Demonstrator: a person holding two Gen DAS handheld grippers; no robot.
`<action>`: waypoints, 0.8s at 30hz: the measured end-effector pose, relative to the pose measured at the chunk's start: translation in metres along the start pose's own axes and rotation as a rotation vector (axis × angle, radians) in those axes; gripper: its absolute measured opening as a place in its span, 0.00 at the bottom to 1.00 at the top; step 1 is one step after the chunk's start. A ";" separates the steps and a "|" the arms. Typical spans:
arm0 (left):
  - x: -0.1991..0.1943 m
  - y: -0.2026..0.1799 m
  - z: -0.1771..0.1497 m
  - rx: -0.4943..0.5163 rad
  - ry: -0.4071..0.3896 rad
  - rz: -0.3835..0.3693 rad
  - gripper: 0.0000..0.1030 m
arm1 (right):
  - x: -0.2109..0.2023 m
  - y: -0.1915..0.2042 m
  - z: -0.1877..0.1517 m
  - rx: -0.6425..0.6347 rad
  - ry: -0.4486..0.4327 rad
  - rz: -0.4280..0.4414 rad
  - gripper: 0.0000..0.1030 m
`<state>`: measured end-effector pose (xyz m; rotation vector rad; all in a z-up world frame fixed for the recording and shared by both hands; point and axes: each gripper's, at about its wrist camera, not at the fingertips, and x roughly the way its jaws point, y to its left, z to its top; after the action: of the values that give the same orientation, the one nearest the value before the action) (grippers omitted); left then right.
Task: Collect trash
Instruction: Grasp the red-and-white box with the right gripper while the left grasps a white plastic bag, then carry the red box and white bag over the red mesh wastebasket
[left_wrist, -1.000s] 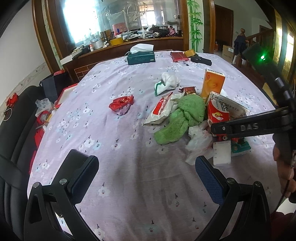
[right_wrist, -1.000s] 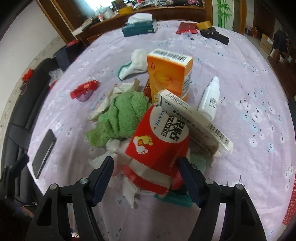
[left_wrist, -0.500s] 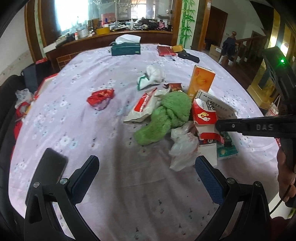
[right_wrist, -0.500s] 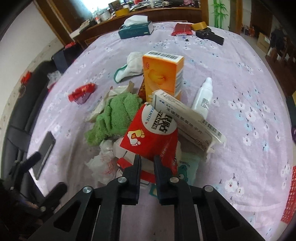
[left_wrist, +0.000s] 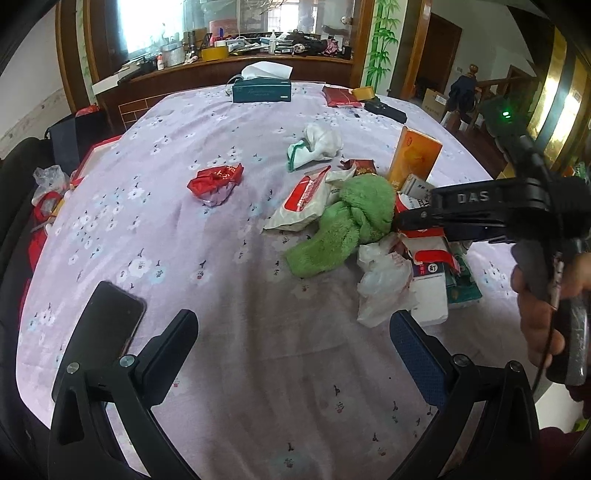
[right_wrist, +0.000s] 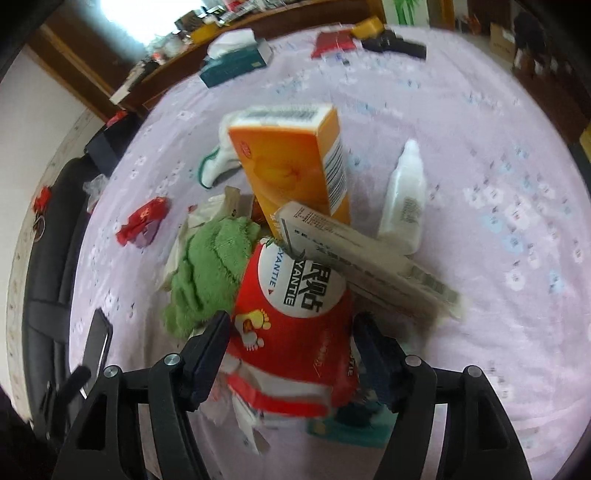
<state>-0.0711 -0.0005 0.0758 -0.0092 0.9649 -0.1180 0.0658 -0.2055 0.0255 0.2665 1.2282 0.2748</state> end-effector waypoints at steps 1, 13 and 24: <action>0.000 0.000 0.000 0.000 0.000 -0.004 1.00 | 0.005 0.000 0.002 0.012 0.010 0.000 0.71; 0.041 -0.032 0.022 0.055 0.069 -0.151 1.00 | -0.044 -0.012 -0.003 0.003 -0.083 0.031 0.33; 0.095 -0.053 0.029 0.082 0.157 -0.163 0.56 | -0.112 -0.038 -0.040 0.025 -0.211 -0.001 0.33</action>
<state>0.0009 -0.0648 0.0176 -0.0029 1.1154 -0.3124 -0.0043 -0.2780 0.0987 0.3083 1.0236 0.2246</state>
